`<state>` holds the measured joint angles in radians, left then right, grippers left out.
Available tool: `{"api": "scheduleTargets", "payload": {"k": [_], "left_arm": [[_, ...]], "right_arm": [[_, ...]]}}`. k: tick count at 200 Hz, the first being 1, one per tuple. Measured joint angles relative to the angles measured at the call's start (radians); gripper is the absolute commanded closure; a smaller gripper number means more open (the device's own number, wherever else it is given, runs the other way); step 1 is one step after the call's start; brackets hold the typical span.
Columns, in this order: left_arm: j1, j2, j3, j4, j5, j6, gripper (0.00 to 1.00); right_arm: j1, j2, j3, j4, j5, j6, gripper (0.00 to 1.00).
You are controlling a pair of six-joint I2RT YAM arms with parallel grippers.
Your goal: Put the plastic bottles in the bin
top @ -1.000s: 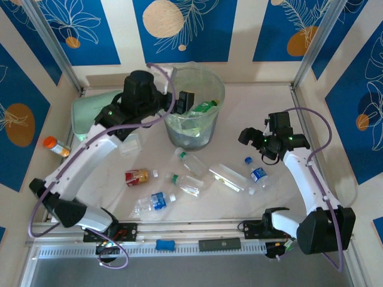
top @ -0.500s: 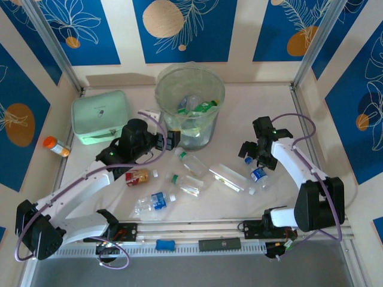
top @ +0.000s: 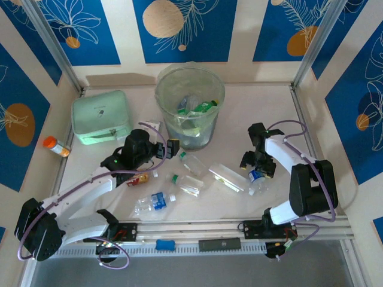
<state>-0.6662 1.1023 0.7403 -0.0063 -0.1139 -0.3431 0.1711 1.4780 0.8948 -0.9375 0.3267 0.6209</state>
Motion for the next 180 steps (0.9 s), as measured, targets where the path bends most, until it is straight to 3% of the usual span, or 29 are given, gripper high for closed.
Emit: {"api": "scheduleTargets", "payload": {"k": [79,149,180], "left_arm": [[0.0,-0.025,-0.023,0.022,-0.06,0.0,0.0],[0.016,-0.071,-0.069,0.034,-0.108,-0.014,0.0],[0.056,-0.09,-0.099,0.044,-0.107,-0.053,0.0]], "right_arm": [[0.0,0.069,-0.009,0.005,0.005,0.0,0.15],[0.02,0.078,-0.01,0.021,0.026,-0.011,0.31],[0.026,0.078,-0.01,0.029,0.042,-0.019,0.46]]}}
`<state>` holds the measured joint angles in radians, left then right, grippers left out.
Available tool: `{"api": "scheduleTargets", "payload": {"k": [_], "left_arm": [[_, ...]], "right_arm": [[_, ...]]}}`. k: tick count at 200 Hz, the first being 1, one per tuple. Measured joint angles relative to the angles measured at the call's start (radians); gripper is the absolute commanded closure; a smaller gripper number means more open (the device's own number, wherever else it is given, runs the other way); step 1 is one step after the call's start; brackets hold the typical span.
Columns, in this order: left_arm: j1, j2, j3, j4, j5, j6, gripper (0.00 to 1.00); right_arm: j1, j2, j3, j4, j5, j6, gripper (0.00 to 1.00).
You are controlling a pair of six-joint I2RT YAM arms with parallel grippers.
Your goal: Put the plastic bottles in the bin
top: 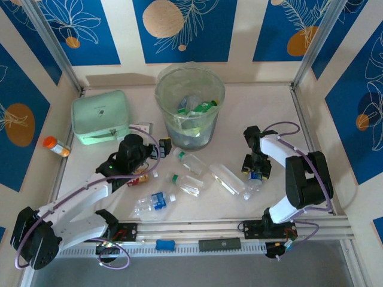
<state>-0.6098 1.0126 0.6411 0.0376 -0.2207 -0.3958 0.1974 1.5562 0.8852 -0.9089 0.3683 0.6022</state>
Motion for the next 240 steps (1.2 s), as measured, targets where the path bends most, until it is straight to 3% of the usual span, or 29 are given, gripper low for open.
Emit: {"api": "scheduleTargets", "payload": {"k": [56,96,161,205,240], "left_arm": [[0.114,-0.071,-0.071,0.008,0.032,-0.085,0.0],[0.222,-0.087,-0.12,0.03,0.095,-0.16,0.0],[0.348,-0.087,-0.185,0.05,0.208,-0.26,0.0],[0.368,-0.087,-0.2,0.048,0.271,-0.288,0.0],[0.368,-0.087,-0.203,0.048,0.328,-0.287,0.0]], "right_arm": [[0.003,-0.026,0.004,-0.005,0.015,-0.003,0.53],[0.003,-0.145,0.089,-0.053,0.022,-0.032,0.56],[0.003,-0.349,0.317,0.02,-0.183,-0.079,0.57],[0.023,-0.337,0.509,0.145,-0.311,-0.071,0.58],[0.101,-0.214,0.724,0.233,-0.344,-0.06,0.58]]}}
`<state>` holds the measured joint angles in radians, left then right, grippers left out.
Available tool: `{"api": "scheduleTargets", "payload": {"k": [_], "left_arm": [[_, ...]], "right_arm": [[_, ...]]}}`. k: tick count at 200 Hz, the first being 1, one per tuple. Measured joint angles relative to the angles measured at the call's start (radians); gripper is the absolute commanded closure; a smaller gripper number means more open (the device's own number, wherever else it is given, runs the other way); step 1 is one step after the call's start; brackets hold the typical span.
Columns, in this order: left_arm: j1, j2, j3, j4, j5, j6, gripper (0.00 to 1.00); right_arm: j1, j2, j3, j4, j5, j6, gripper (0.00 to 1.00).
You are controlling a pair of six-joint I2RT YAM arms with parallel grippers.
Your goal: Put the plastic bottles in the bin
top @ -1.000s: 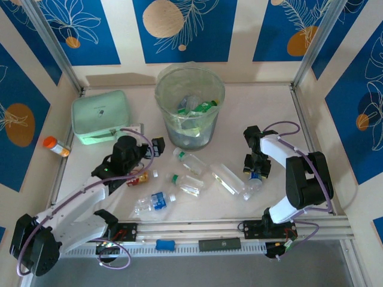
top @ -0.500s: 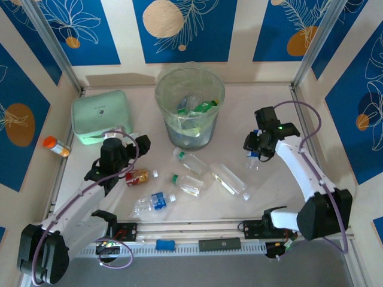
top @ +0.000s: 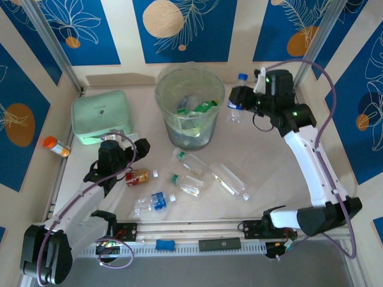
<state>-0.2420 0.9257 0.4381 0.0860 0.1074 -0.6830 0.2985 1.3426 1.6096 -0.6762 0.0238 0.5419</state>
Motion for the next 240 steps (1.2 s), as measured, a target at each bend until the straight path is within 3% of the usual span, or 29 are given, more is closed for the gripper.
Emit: {"api": "scheduleTargets", "payload": {"k": [67,155,190,216,240], "left_arm": [[0.0,0.008,0.0,-0.018,0.137,0.006,0.0],[0.0,-0.073,0.003,-0.179,0.169,0.091,0.0],[0.0,-0.101,0.004,-0.209,0.146,0.103,0.0],[0.0,-0.114,0.01,-0.232,0.126,0.114,0.0],[0.0,-0.129,0.014,-0.243,0.102,0.116,0.0]], "right_arm": [[0.185,0.399,0.444,0.039,0.034,-0.063,0.58],[0.384,0.835,0.872,-0.214,0.217,-0.229,0.55],[0.408,0.867,0.883,-0.272,0.249,-0.241,0.48],[0.407,0.867,0.884,-0.287,0.261,-0.242,0.29],[0.401,0.867,0.889,-0.291,0.273,-0.251,0.22]]}}
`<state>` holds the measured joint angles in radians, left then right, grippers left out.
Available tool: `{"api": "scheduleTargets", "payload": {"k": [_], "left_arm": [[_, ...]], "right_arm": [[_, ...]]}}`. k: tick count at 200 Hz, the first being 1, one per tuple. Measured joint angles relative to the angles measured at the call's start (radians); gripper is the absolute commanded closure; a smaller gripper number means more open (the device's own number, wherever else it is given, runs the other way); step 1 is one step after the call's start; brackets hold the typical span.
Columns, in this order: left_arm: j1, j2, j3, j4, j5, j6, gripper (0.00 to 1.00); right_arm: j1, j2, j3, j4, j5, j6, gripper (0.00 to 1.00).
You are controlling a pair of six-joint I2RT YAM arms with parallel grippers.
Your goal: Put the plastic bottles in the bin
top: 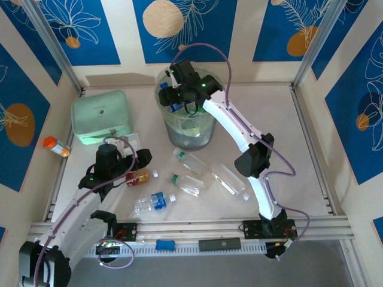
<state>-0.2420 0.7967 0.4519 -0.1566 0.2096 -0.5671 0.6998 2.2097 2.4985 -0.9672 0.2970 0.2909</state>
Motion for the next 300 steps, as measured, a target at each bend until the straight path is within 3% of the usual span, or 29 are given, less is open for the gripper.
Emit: {"api": "scheduleTargets", "payload": {"k": [42,69,109,124,167,225,265,300], "left_arm": [[0.0,-0.047,0.003,-0.044,-0.057,-0.001,0.0],[0.0,-0.073,0.019,-0.092,-0.093,0.0,0.0],[0.0,-0.075,0.059,-0.175,-0.156,0.009,0.0],[0.0,-0.074,0.068,-0.205,-0.171,0.014,0.0],[0.0,-0.031,0.085,-0.274,-0.168,0.027,0.0],[-0.008,0.079,0.165,-0.374,-0.043,0.021,0.0],[-0.086,0.08,0.222,-0.492,-0.105,-0.091,0.0],[-0.194,0.002,0.223,-0.535,-0.222,-0.316,0.0]], "right_arm": [[0.0,-0.024,0.018,0.005,0.012,0.0,0.19],[0.0,-0.129,-0.061,0.033,0.015,-0.011,0.16],[-0.001,-0.398,-0.345,0.129,0.018,-0.022,0.09],[-0.006,-0.485,-0.465,0.169,0.019,-0.016,0.0],[-0.05,-0.706,-0.879,0.295,0.017,0.024,0.01],[-0.205,-1.003,-1.278,0.443,-0.021,0.152,0.01],[-0.254,-1.059,-1.403,0.462,-0.048,0.201,0.01],[-0.274,-1.077,-1.415,0.492,-0.054,0.208,0.01]]}}
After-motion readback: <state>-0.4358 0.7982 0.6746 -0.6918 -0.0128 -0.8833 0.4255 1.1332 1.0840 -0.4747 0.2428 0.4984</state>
